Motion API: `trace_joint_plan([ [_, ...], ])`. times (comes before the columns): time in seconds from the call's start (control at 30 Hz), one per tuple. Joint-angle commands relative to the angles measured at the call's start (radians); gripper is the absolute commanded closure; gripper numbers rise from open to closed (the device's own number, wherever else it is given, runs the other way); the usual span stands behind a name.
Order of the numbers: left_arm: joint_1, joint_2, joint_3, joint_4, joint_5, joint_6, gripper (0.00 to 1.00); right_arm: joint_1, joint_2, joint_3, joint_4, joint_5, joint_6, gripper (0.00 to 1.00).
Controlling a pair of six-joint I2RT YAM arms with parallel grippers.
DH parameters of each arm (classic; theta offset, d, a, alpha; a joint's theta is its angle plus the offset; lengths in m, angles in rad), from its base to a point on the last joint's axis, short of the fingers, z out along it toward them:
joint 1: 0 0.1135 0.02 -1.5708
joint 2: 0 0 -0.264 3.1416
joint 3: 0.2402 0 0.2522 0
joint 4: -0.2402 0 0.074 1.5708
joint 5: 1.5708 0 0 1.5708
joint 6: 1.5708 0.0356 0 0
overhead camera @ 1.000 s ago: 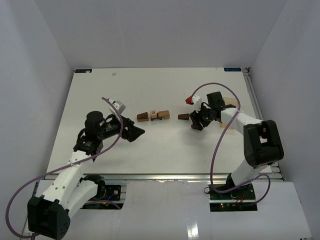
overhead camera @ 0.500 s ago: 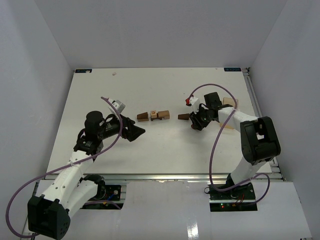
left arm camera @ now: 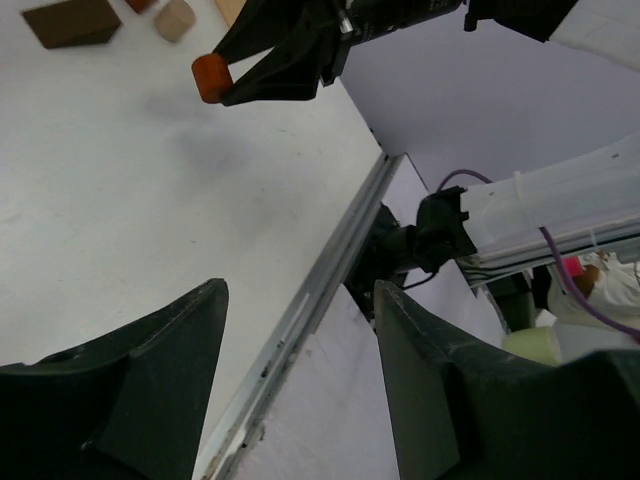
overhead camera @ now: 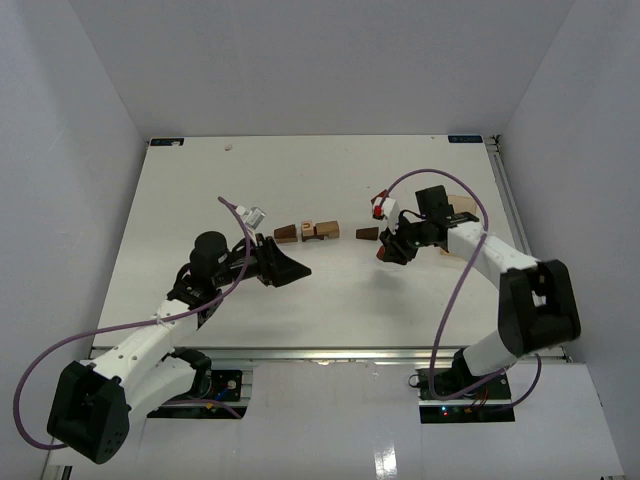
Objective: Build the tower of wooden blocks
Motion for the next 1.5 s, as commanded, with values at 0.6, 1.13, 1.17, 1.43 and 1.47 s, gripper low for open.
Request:
trace_joint_plan([
  [0.6,-0.435,0.514,0.289,0.335,-0.412,-0.306,0.27,0.033,-0.664,-0.222,-0.058,-0.414,-0.215,0.92],
  [1.13,-0.481,0.586,0.357,0.332,-0.409,-0.301,0.32,0.041,-0.681,-0.258,0.085,-0.363,-0.086,0.92],
  [1.17,-0.481,0.59,0.357,0.334,-0.408,-0.302,0.33,0.041,-0.681,-0.261,0.092,-0.362,-0.081,0.92],
  [1.43,-0.484,0.607,0.374,0.341,-0.381,-0.305,0.5,0.042,-0.685,-0.271,0.113,-0.349,-0.071,0.92],
  [1.47,-0.483,0.611,0.378,0.34,-0.373,-0.305,0.52,0.042,-0.686,-0.273,0.117,-0.343,-0.071,0.92],
])
